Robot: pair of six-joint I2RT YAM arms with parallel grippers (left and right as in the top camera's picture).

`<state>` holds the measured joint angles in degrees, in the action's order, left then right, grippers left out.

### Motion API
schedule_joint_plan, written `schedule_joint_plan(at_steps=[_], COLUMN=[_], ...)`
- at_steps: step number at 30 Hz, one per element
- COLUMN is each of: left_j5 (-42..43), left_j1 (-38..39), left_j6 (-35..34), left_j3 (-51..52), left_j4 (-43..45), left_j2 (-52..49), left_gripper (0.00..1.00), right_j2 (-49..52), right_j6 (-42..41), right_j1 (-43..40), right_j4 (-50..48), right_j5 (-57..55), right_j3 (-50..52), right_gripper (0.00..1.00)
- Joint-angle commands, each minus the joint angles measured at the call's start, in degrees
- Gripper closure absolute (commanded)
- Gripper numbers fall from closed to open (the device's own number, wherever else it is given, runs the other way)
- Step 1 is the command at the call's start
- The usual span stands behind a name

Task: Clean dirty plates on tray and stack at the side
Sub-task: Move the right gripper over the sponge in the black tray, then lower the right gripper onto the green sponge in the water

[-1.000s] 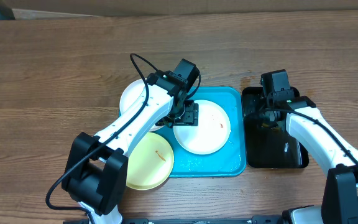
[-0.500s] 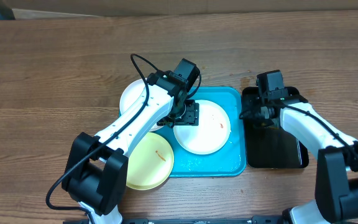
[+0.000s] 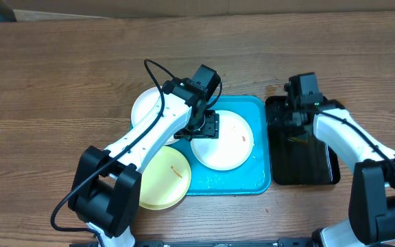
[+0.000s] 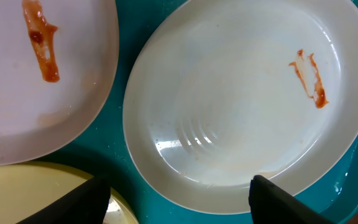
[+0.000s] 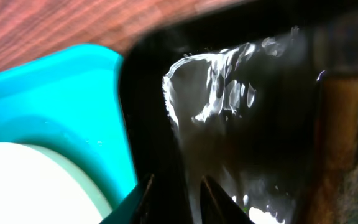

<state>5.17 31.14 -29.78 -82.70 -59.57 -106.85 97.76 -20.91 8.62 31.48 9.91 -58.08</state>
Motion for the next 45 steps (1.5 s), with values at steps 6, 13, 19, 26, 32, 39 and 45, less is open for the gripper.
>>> schedule_joint_plan(at_steps=[6,13,19,26,32,39,45], left_j5=[0.2,0.2,-1.0,-2.6,-2.4,-2.1,-2.2], left_j1=[0.4,0.3,0.3,0.4,0.4,0.4,0.5], left_j6=[-3.8,-5.2,-5.8,-9.3,-9.3,-9.2,-9.2], left_j3=[4.4,10.3,10.6,12.4,12.9,12.9,12.9], left_j4=[0.4,5.7,5.9,8.5,10.8,13.2,13.3], left_j2=[0.2,0.2,0.2,0.2,0.2,0.2,0.2], left_gripper=[0.35,0.43,0.55,0.60,0.71,0.73,0.73], right_j2=[-5.0,-5.0,-4.9,-5.0,-5.0,-5.0,-4.9], right_j6=[6.4,6.4,6.4,6.4,6.4,6.4,6.4], right_j1=[-0.9,-1.9,-3.5,-5.5,-5.6,-7.5,-8.7], right_j4=[18.0,22.6,24.9,25.6,25.2,25.3,25.7], right_j5=[-0.9,-2.4,-4.3,-4.3,-4.3,-4.6,-4.5], right_j3=[-17.0,-18.6,-18.5,-18.5,-18.5,-18.5,-18.5], right_gripper=[0.62,0.59,0.57,0.57,0.57,0.57,0.46])
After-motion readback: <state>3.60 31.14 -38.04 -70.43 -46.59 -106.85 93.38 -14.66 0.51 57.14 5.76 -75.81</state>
